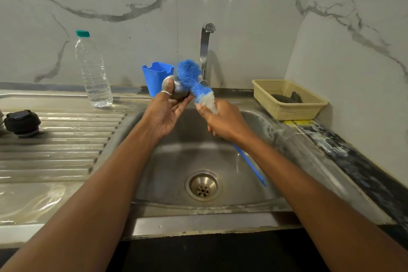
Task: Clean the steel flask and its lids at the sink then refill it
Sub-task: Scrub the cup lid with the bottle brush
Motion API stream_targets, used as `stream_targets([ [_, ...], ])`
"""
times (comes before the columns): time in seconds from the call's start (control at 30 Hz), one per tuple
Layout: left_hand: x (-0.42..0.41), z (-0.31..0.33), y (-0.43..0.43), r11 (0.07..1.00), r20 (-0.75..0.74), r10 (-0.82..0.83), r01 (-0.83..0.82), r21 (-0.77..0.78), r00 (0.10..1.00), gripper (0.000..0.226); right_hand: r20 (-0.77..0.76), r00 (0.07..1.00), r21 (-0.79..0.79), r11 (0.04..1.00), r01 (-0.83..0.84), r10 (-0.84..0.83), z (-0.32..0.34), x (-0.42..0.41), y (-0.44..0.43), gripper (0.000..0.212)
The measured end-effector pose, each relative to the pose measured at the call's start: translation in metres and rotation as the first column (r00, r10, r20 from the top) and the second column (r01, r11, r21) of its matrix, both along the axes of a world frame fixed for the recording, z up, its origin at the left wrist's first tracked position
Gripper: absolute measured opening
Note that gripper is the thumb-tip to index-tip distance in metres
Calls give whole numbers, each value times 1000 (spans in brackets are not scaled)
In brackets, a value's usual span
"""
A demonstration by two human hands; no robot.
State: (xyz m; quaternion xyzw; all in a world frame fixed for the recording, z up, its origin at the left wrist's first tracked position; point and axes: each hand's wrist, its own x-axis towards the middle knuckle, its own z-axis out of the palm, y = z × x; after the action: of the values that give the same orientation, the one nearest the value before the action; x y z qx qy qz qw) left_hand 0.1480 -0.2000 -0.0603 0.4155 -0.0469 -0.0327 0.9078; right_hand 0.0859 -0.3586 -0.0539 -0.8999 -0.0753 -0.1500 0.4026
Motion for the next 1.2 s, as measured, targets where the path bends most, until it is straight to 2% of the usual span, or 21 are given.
stream_targets([
  [0.13,6,-2,4,1000,-1,26,-26,-2,1000,33,-15,993,3,993,-114,114,1,-5,6,18],
  [0.33,5,-4,3,1000,-17,1,-1,-24,1000,38,8,1000,18,1000,24,-24,1,0,0,28],
  [0.5,9,-3,4,996,-23,82,-81,29,996,34,14,997,-30,997,-76,76,-1,-4,9,24],
  [0.63,6,-3,3,996,-18,78,-79,-43,997,36,-19,1000,24,1000,4,-4,0,1,6,33],
  [0.7,5,-3,1,997,-23,61,-62,-54,998,36,-16,1000,26,999,27,-27,-3,2,1,31],
  [0.9,5,-2,4,994,-51,99,-101,-30,994,37,-13,996,-35,996,-85,84,-3,-3,10,28],
  [1.07,5,-3,2,995,-6,42,-43,-94,999,40,-8,1000,20,1000,6,-5,-1,2,4,30],
  [1.2,6,-3,3,999,-13,4,-5,-44,1000,44,2,998,20,998,-55,55,-2,-2,6,24],
])
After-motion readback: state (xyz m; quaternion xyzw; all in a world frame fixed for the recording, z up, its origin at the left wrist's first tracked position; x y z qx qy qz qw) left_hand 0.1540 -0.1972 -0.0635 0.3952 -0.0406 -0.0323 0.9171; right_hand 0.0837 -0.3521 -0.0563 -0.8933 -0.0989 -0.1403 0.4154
